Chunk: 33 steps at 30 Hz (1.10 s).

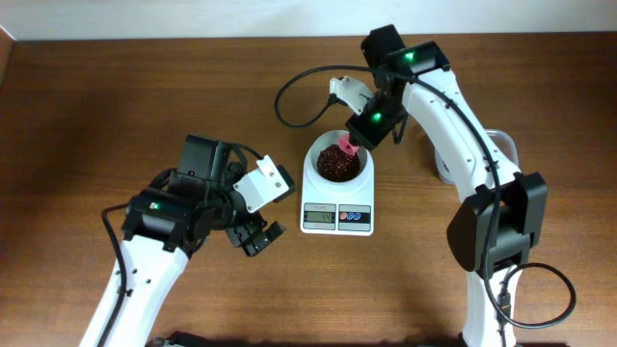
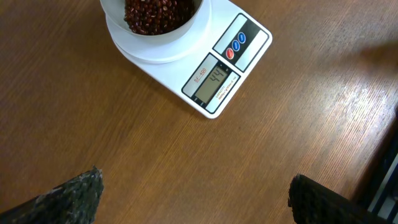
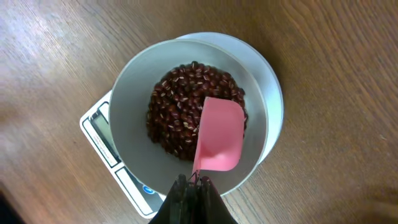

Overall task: Scoop and weigh 50g on scale
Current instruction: 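Tip the scoop to pour beans into the bowl, then move the scoop with the right gripper back into the bean tub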

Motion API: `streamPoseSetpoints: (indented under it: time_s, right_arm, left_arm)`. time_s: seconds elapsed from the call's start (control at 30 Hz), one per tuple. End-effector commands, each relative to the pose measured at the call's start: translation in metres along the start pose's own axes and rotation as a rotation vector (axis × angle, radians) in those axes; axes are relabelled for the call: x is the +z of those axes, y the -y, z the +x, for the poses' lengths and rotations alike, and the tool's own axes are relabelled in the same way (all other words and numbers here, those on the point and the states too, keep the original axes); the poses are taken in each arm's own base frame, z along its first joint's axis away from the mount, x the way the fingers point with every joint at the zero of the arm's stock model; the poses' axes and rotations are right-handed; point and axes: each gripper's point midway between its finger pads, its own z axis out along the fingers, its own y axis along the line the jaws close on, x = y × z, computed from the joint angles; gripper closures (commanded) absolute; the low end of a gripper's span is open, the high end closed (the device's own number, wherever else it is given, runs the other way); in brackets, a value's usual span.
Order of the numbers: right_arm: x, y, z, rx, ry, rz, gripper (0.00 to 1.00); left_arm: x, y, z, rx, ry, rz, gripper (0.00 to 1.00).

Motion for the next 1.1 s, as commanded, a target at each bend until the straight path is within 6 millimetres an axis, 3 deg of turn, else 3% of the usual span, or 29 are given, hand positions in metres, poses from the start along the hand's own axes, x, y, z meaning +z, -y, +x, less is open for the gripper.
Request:
streamPoseSetpoints:
  time_s: [0.0,0.1,0.2,0.33,0.43,0.57,0.67,0.7,0.8,0.9,0.93,1.0,1.07]
  right_arm:
    - [-0.021,-0.019,-0.017,-0.024,0.092,-0.07,0.96]
    - [-0.024,0.011,-0.006,-0.025,0.023,0.102,0.96]
    - [-0.026,-0.021,-0.02,-0.018,0.109,-0.069,0.96]
    - [-0.026,0.01,-0.01,-0.019,0.044,0.104,0.96]
    - [-0.025,-0.023,-0.017,-0.038,0.089,-0.058,0.96]
    - [-0.025,0.011,-0.009,-0.061,0.002,0.169,0.96]
    - [-0.023,-0.026,-0.02,-0.079,0.067,-0.002,0.96]
    - [-0.02,-0.026,-0.018,-0.094,0.039,0.037,0.96]
    - [-0.025,0.011,-0.01,-0.102,-0.047,0.267,0.96]
    - [-0.021,-0.015,-0.018,-0.083,0.011,0.137,0.96]
    - [-0.022,-0.014,-0.018,-0.083,0.012,0.144,0.96]
    - [-0.033,-0.008,-0.022,-0.047,0.049,0.146,0.96]
    - [-0.066,-0.006,-0.033,-0.032,0.146,0.134,0.96]
  left_arm:
    - [-0.007,-0.003,-0.006,0.013,0.024,-0.018,0.01]
    - [-0.007,-0.003,-0.006,0.013,0.024,-0.018,0.01]
    - [-0.007,-0.003,-0.006,0.013,0.024,-0.018,0.01]
    - [-0.007,-0.003,-0.006,0.013,0.024,-0.018,0.01]
    - [-0.007,-0.003,-0.006,0.013,0.024,-0.018,0.01]
    - [-0.007,-0.003,-0.006,0.013,0.024,-0.018,0.01]
    - [-0.007,-0.003,-0.006,0.013,0.024,-0.018,0.01]
    - [-0.007,-0.003,-0.006,0.013,0.024,-0.018,0.01]
    - [-0.007,-0.003,-0.006,0.013,0.024,-0.018,0.01]
    - [-0.007,-0.003,-0.006,0.013,0.024,-0.018,0.01]
    - [-0.007,-0.003,-0.006,0.013,0.024,-0.018,0.01]
    - [-0.007,-0.003,-0.006,0.013,0.024,-0.018,0.01]
    - [-0.007,-0.003,-0.006,0.013,0.024,-0.018,0.01]
